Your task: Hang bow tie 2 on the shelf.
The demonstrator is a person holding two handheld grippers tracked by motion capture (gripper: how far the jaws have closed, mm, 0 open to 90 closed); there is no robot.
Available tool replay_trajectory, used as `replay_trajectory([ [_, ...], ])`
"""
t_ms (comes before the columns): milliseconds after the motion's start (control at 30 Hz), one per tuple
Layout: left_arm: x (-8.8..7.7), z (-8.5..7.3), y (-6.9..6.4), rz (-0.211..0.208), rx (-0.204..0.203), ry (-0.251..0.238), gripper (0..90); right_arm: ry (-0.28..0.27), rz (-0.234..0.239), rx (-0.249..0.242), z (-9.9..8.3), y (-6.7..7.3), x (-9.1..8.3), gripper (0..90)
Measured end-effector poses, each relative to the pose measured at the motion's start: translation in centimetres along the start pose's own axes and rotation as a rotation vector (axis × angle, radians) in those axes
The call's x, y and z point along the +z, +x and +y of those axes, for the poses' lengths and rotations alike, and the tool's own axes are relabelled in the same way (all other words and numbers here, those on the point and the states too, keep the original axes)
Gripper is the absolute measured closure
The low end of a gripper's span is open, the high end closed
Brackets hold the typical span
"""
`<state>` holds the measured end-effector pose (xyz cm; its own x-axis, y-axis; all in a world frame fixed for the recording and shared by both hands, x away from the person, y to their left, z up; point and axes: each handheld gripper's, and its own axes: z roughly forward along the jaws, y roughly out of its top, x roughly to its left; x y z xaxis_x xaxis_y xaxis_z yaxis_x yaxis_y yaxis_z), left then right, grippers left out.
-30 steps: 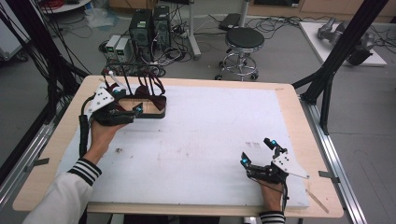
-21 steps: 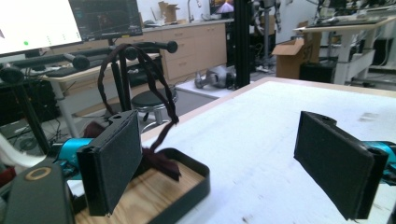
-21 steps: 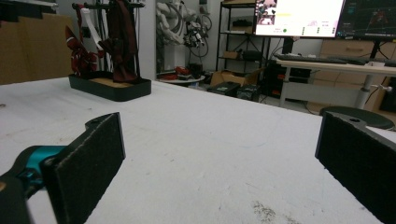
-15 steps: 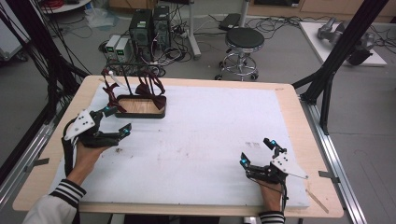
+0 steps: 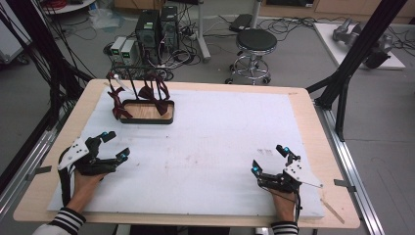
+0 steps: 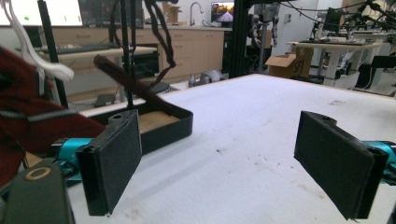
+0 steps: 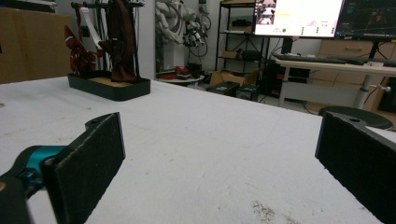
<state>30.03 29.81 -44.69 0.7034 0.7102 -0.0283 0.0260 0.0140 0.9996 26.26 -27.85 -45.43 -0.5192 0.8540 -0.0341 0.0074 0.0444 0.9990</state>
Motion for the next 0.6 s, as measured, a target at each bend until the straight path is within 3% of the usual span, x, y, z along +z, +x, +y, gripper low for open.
replay_trajectory([
  [367, -0.26, -0.71, -0.12, 0.025, -0.011, -0.024, 15.6, 0.001, 0.000, -0.004, 0.00, 0.01, 0.00, 0.6],
  [600, -0.27, -0.76, -0.23, 0.029, 0.003, -0.021, 15.6, 0.001, 0.001, -0.002, -0.01, 0.01, -0.01, 0.6],
])
